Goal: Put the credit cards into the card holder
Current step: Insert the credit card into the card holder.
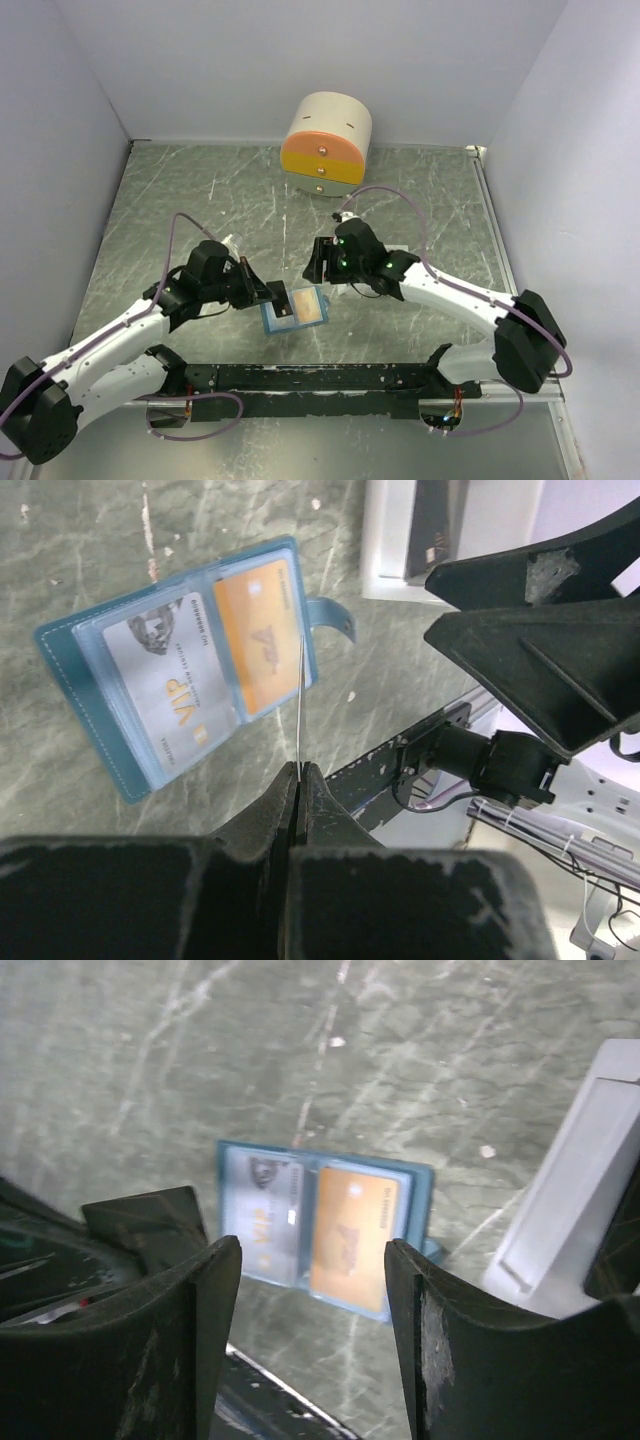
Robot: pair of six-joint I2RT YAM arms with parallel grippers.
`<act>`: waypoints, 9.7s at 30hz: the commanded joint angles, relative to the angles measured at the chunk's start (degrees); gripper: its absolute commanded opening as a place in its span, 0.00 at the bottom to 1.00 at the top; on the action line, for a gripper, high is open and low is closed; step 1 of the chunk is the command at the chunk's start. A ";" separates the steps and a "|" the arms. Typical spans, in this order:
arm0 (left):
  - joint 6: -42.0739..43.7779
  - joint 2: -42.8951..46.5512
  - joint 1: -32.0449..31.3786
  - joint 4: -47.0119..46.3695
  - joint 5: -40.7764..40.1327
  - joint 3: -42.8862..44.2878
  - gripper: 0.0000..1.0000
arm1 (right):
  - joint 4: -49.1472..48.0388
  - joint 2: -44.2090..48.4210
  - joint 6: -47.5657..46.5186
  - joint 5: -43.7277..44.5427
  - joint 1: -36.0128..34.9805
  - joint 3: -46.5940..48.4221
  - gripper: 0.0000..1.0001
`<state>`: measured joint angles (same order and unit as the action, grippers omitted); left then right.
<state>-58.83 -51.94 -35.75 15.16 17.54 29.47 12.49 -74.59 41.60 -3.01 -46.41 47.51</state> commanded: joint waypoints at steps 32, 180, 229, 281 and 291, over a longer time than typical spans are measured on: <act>12.28 -15.86 7.79 -2.09 15.13 0.94 0.07 | 4.35 -20.78 -6.87 4.04 -6.91 5.35 0.35; 11.57 -32.83 7.73 -19.88 9.37 -4.61 0.07 | 0.67 -16.18 -3.54 7.01 -8.25 -1.87 0.20; 8.38 -24.78 2.04 -5.03 -0.71 1.90 0.50 | -1.33 -15.77 -1.11 6.11 -8.18 -2.96 0.18; 5.14 -30.30 -0.90 -16.61 5.56 0.41 0.17 | -1.50 -15.17 -1.96 6.74 -8.35 -1.50 0.25; 5.53 -26.50 -0.90 -8.18 1.03 2.67 0.40 | 0.80 -10.01 -0.84 7.68 -8.34 -1.56 0.35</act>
<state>-53.58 -80.25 -36.18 2.28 21.54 29.67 12.58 -86.61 40.07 3.97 -54.46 45.32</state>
